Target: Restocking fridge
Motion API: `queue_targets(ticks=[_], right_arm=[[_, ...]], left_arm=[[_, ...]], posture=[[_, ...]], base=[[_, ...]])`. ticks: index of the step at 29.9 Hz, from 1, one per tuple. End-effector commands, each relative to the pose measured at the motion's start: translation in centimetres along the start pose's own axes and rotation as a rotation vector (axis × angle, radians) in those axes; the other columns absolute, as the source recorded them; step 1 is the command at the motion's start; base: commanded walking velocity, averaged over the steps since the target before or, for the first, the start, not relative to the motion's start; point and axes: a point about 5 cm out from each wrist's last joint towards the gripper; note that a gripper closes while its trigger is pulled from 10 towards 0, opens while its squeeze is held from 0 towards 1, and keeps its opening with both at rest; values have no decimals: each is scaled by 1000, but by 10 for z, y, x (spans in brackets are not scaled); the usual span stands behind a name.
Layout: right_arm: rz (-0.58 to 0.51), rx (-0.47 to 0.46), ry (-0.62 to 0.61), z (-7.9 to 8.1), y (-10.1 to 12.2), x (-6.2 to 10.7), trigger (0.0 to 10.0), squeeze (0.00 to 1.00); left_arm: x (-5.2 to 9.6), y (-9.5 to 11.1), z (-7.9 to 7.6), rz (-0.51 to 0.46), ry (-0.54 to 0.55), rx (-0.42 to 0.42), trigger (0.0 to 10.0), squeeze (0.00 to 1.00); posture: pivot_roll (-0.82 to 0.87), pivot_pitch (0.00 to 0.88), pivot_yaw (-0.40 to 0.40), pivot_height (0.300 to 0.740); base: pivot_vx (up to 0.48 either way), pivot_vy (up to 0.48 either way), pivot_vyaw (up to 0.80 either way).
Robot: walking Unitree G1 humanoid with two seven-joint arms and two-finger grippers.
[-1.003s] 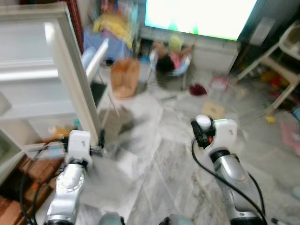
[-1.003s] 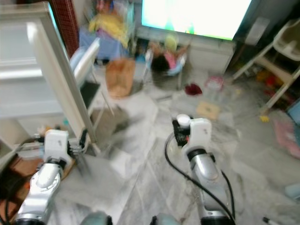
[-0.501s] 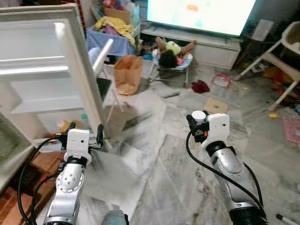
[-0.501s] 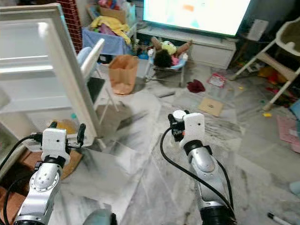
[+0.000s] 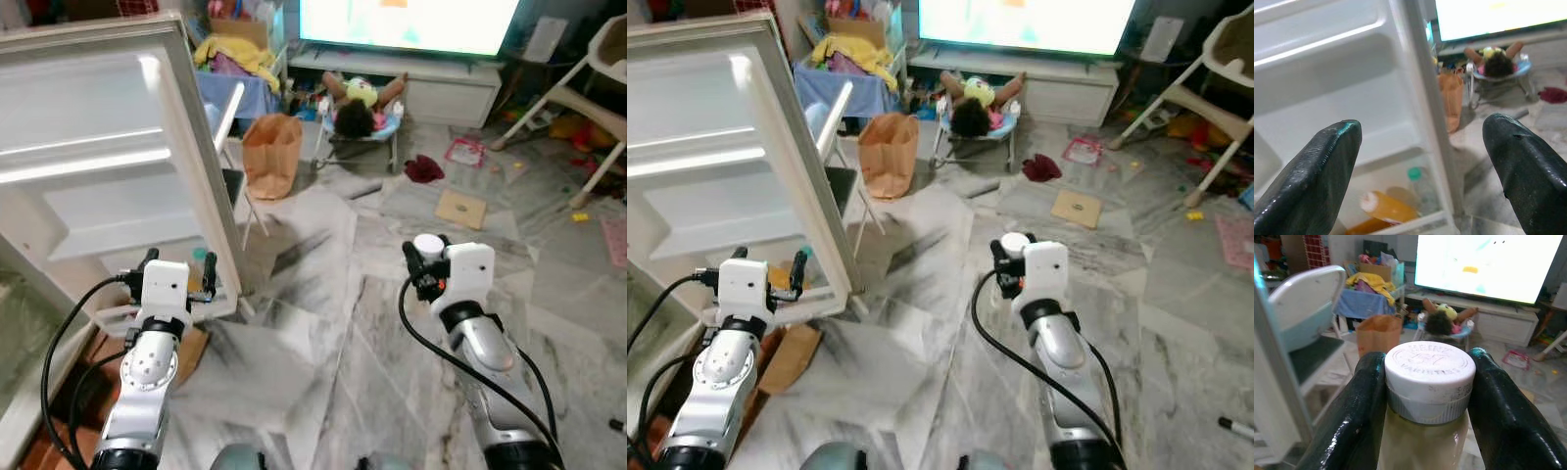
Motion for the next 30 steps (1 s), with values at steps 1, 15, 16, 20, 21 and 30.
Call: queue_targets(ticks=[1, 15, 16, 20, 21, 30], right_arm=[[-71, -28, 56, 11, 14, -6, 10000, 0], [-99, -67, 121, 17, 19, -6, 10000, 0], [-104, -61, 130, 18, 20, -6, 10000, 0], [-119, -58, 152, 21, 23, -8, 10000, 0], [-122, -55, 157, 22, 23, -8, 10000, 0], [-175, -28, 177, 23, 34, -10, 10000, 0]], left_arm=[[3, -3, 5, 13, 7, -7, 10000, 0], [0, -7, 5, 30, -1, 1, 10000, 0], [0, -6, 4, 25, 0, 2, 10000, 0], [-1, -4, 3, 3, 2, 9, 10000, 0], [-1, -3, 2, 0, 2, 11, 10000, 0], [-1, -5, 2, 3, 2, 30, 10000, 0]], posture=[[16, 0, -17, 740], [10, 0, -16, 740], [10, 0, -17, 740], [10, 0, -20, 740], [10, 0, -20, 740], [7, 0, -19, 740]], base=[[0, 480, 0], [0, 480, 0], [0, 480, 0], [0, 240, 0], [0, 0, 0], [0, 0, 0]])
Point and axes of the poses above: a point about 5 cm out from each wrist's last joint towards the gripper, its own x axis pointing back from the gripper into the wrist, its own y axis along the axis of the wrist's last joint, z = x × y, and after that the axes turned 6 degrees about x, right-handed
